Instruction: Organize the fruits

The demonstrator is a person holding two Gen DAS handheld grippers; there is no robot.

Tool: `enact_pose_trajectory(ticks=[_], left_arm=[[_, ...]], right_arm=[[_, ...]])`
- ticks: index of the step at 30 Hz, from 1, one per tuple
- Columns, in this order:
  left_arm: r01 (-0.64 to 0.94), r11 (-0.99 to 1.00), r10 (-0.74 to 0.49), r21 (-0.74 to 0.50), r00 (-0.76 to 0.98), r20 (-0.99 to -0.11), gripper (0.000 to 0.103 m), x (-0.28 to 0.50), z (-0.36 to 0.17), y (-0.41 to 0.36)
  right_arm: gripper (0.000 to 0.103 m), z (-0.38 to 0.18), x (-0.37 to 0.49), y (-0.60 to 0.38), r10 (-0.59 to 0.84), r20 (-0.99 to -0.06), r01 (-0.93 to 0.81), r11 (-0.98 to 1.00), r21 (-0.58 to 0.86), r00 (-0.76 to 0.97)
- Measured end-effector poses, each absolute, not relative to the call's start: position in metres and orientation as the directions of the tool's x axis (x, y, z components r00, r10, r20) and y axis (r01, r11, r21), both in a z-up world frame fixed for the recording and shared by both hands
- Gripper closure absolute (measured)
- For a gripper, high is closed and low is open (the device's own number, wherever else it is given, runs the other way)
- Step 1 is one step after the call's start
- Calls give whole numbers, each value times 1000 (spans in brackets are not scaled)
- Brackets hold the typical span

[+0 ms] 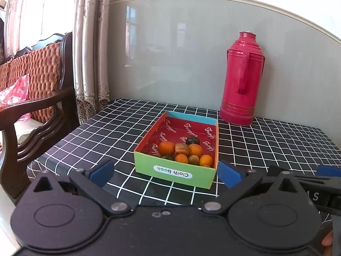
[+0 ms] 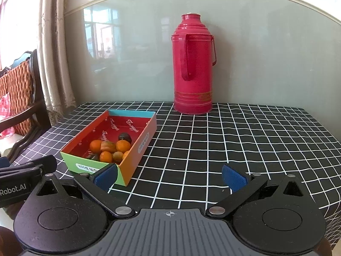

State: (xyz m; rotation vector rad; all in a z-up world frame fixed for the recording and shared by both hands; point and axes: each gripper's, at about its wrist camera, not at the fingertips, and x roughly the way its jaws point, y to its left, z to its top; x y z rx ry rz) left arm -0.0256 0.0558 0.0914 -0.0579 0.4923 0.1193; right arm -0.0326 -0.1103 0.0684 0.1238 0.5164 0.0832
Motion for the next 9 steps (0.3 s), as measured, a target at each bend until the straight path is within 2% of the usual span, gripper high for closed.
enact_pose_trajectory(ticks=[5,9], left_arm=[[-113,993,93,-21,893,-439,13,-28,93,50],[-111,994,97,-6,893,-440,11,-25,95,46]], right_arm=[[0,70,-33,-110,98,-479,-33,989,142,872],[0,70,-33,-113,97,-478,-28,989,148,873]])
